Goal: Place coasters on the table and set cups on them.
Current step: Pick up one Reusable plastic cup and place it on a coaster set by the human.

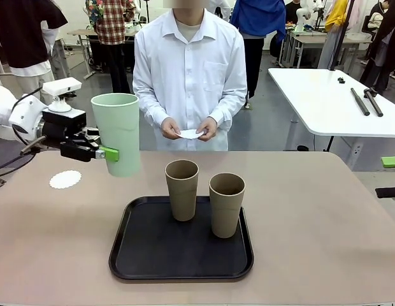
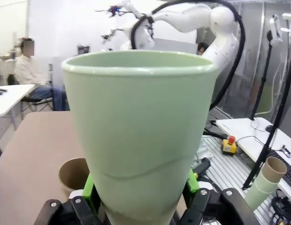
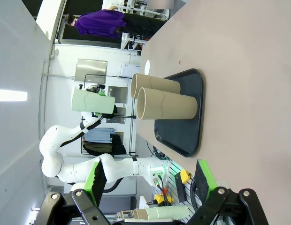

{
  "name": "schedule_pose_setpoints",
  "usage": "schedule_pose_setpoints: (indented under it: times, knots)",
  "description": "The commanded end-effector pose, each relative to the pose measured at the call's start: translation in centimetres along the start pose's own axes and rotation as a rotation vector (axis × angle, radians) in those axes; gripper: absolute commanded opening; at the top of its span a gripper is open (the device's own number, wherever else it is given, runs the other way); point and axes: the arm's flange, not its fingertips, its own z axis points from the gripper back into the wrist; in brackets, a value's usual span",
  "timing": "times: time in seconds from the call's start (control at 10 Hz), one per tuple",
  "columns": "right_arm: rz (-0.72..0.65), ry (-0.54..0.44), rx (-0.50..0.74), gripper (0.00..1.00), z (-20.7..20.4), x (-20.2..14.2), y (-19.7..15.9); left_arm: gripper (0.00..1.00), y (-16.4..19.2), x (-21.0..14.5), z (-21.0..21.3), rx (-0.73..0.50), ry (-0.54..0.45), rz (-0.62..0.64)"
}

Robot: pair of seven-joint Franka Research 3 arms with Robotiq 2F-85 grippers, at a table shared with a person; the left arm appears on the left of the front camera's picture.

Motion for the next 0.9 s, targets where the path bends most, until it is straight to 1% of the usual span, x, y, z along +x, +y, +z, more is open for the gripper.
schedule_pose_setpoints:
  times: [0.0,0.1,0.2,0.3,0.5,0.6,0.8]
  knots:
    - [-0.002,-0.004,0.013,1.0,0.0,0.1,0.0,0.83,0.9,-0.5,6.8,0.204,0.008,-0.015]
    - [-0.002,-0.004,0.013,1.0,0.0,0.1,0.0,0.83,1.2,-1.2,10.8,0.302,0.013,0.013]
    - [-0.002,-0.004,0.013,1.0,0.0,0.1,0.0,0.83,1.1,-2.3,14.4,0.392,0.048,0.047]
    - [-0.002,-0.004,0.013,1.0,0.0,0.1,0.0,0.83,1.1,-3.0,17.2,0.46,0.05,0.063]
    - [-0.002,-0.004,0.013,1.0,0.0,0.1,0.0,0.83,0.7,-4.3,21.4,0.551,0.029,0.094]
    - [-0.002,-0.004,0.013,1.0,0.0,0.1,0.0,0.83,1.1,-5.2,23.4,0.595,0.007,0.093]
    - [-0.002,-0.004,0.013,1.0,0.0,0.1,0.0,0.83,2.0,-6.8,25.4,0.668,-0.04,0.084]
